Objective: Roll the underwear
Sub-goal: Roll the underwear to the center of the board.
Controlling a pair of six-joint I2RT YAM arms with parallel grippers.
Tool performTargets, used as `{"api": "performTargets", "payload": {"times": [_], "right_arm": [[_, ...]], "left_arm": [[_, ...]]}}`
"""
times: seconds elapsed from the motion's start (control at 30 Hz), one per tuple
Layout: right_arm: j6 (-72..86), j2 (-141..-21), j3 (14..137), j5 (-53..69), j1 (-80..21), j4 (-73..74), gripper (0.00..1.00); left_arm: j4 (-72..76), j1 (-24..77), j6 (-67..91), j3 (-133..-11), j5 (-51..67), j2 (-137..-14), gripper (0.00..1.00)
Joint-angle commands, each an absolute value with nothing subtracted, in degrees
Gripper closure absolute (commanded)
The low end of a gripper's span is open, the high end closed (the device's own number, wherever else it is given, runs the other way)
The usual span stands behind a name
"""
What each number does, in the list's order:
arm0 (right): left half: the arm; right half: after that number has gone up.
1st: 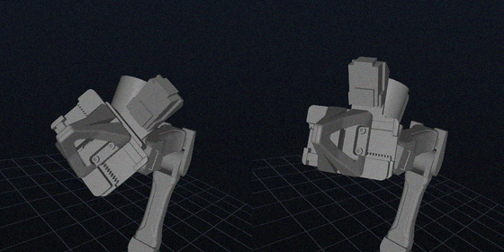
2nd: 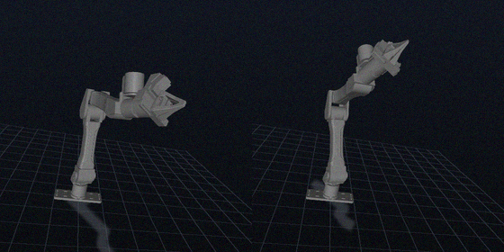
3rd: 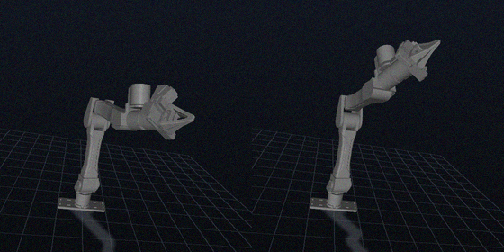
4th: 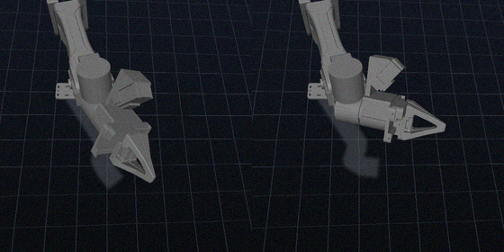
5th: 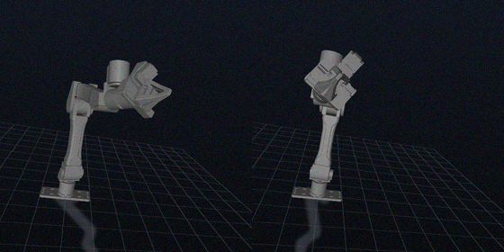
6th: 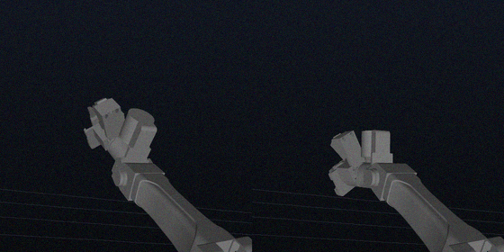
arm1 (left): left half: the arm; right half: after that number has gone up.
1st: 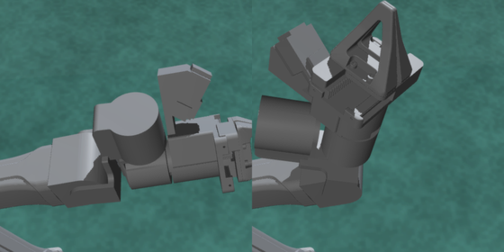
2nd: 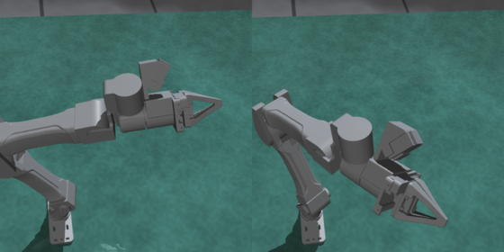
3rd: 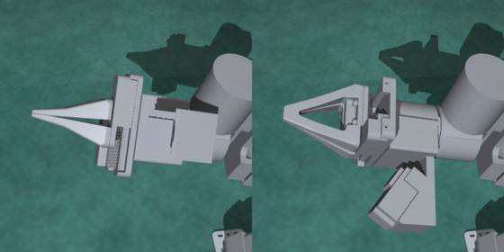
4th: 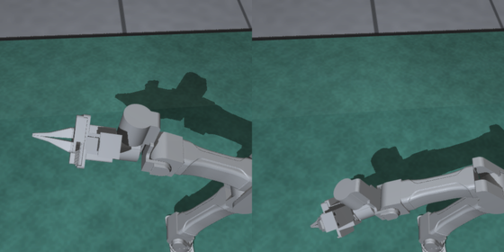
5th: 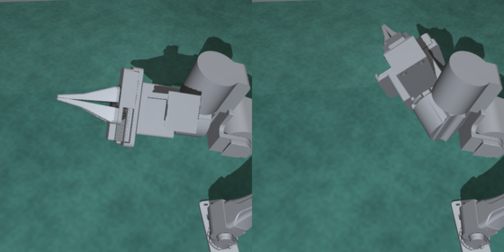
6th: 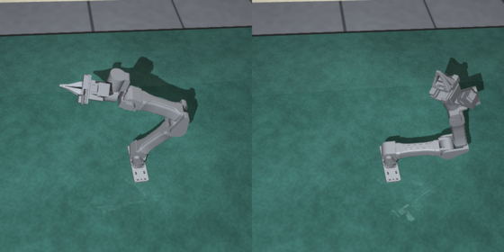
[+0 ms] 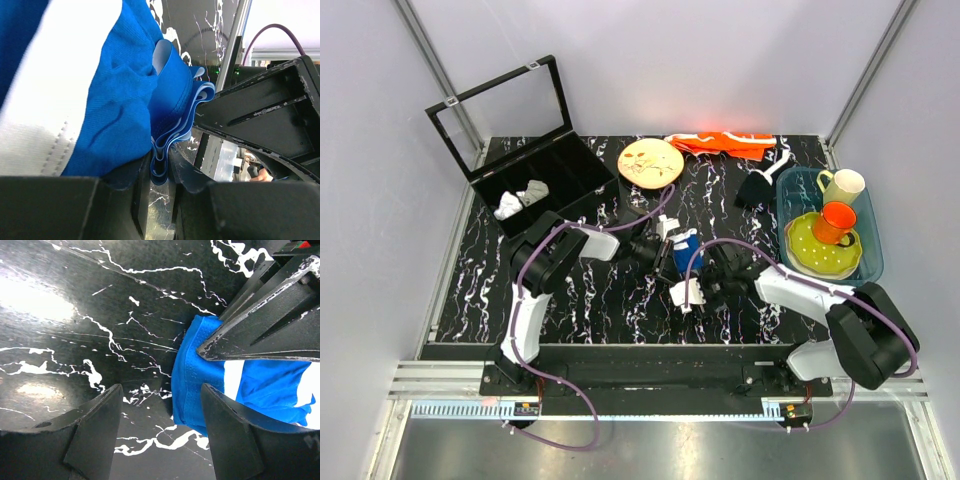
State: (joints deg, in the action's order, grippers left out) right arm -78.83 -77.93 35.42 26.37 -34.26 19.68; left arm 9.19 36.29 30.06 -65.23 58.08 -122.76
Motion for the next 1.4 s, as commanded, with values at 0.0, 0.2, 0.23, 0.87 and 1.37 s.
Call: {"api": "performTargets", "payload": {"times": [0.0, 0.2, 0.23, 0.87, 1.37], "right_arm": [[-79.4, -77.3, 33.8, 22.1, -34.5, 16.2, 0.28], [-78.2, -71.4, 35.2, 27.5, -34.6, 19.0, 0.28], [-78.4, -71.6, 35.2, 27.2, -34.6, 18.7, 0.28], [-75.2, -92.3, 40.5, 17.8, -34.5, 18.8, 0.63], [-67.9, -95.6, 52.2, 28.8, -34.5, 35.7, 0.8]], "left_arm": [[10.6, 35.9, 29.3, -66.3, 51.4, -122.7, 0.77], [10.5, 35.8, 29.4, -66.8, 51.3, -123.7, 0.76], [10.8, 35.7, 29.5, -66.7, 51.2, -123.9, 0.76], [21.4, 34.5, 33.9, -58.4, 46.9, -110.8, 0.49], [29.0, 30.8, 19.6, -26.8, 24.3, -73.7, 0.35]]}}
